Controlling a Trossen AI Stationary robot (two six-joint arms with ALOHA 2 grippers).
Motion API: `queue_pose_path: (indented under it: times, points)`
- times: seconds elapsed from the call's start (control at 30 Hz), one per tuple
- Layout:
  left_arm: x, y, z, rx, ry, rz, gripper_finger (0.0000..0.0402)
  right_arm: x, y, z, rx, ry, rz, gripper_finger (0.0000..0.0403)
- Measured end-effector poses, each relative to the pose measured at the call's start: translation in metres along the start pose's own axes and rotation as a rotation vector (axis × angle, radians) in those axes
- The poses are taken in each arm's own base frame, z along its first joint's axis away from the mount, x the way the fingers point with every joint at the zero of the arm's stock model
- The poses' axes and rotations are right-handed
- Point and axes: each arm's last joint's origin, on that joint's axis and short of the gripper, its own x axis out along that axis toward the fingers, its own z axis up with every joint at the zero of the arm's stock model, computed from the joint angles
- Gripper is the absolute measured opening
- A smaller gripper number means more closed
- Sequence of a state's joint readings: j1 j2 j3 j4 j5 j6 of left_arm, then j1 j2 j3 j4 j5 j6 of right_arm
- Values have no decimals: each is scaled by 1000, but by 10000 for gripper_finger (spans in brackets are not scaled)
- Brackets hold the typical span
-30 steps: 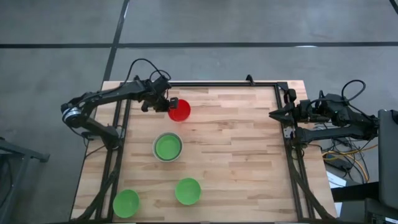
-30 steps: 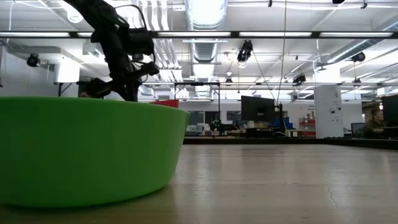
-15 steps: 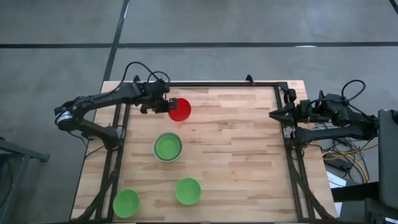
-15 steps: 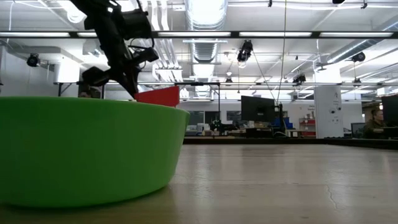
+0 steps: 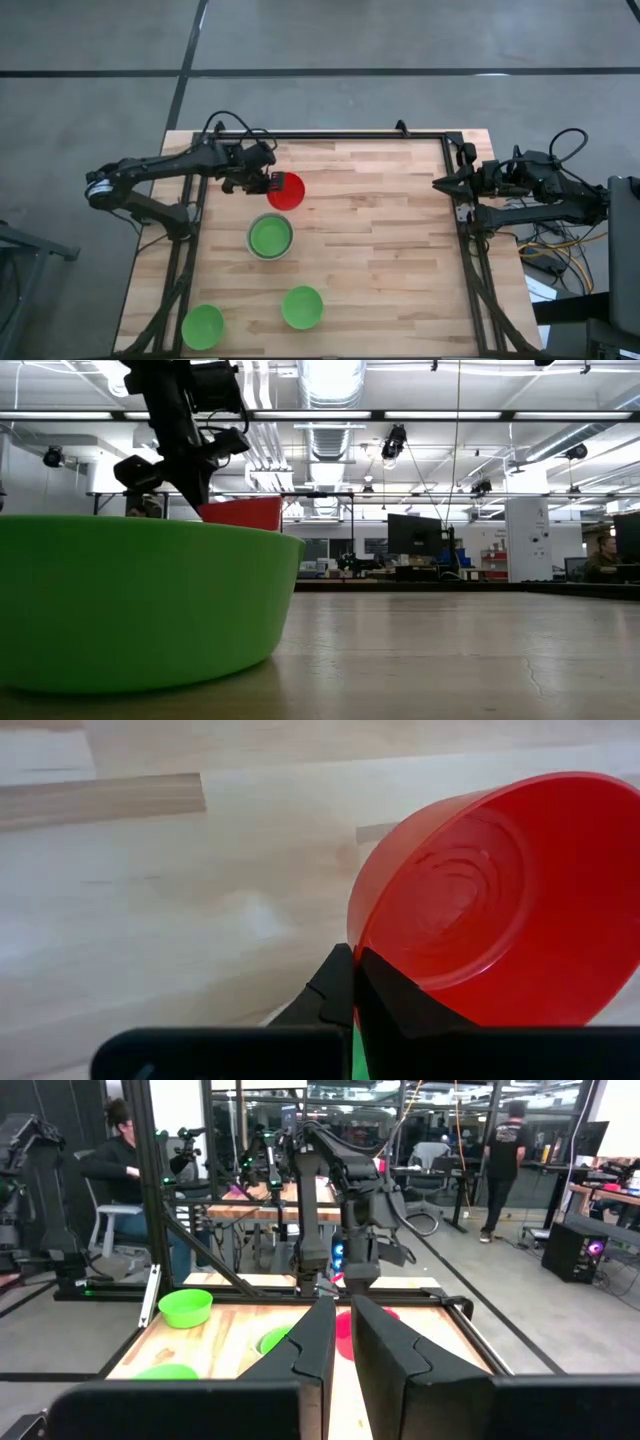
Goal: Nest bowls inside each other
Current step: Stack the red bowl on top of the green bowl
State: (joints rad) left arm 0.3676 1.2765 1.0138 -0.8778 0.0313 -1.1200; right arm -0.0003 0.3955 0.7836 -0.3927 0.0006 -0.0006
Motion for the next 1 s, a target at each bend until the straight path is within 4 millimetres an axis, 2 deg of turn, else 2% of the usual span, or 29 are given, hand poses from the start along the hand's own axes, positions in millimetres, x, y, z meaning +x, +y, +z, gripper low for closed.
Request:
queue_pose_path:
  times: [0.23, 0.6, 1.0]
  points:
    - [-11, 5, -3, 72, -11, -10, 3, 0, 0, 0, 0, 0, 0, 34]
    - [-22, 9, -25, 133, 31, 28, 4, 0, 0, 0, 0, 0, 0, 34]
    - [-22, 6, -48, 212, 54, 61, 4, 0, 0, 0, 0, 0, 0, 34]
